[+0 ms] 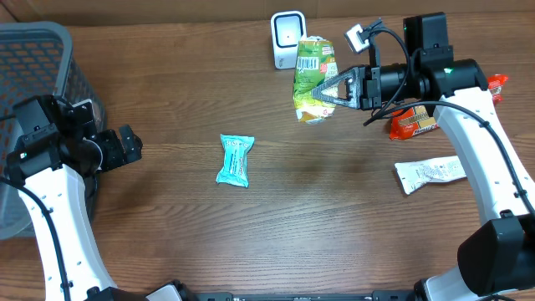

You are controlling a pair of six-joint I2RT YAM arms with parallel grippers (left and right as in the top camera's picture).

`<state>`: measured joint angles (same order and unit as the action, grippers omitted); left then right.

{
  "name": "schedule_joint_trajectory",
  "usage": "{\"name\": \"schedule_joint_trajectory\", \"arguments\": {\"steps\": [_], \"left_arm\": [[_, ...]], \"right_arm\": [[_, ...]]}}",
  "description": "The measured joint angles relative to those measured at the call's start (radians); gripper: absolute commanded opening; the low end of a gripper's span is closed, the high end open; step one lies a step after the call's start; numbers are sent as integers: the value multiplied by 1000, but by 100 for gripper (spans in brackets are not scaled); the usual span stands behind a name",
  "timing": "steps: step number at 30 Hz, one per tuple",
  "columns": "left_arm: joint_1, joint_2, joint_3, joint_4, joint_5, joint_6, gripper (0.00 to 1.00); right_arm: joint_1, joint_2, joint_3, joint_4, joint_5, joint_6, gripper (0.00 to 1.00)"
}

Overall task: Scan the item barcode
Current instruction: 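Lift the green carton and carry it to the scanner, then hold the green carton in front of the scanner with the right gripper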

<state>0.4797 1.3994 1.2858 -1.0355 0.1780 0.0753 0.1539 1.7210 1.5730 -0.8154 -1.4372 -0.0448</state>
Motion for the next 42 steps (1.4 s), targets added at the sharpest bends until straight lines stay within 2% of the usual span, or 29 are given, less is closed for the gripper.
{"name": "schedule_joint_trajectory", "arguments": {"steps": [5,11,22,25,29,35,42], "left_arm": [[0,0,0,0,0,0,100],[0,0,0,0,0,0,99],[0,0,0,0,0,0,99],[0,0,0,0,0,0,100],[0,0,0,0,0,0,100],[0,0,0,0,0,0,100],[0,0,0,0,0,0,100]], "right_arm": [[-4,0,0,-22,70,1,4],[3,0,0,-77,264,7,4],[93,1,17,-129,822,204,3],[124,19,111,-179,1003,245,3],[162,93,327,-225,1213,253,3],[227,303,587,-195,1496,171,4],[301,568,596,192,1913,-93,4]]}}
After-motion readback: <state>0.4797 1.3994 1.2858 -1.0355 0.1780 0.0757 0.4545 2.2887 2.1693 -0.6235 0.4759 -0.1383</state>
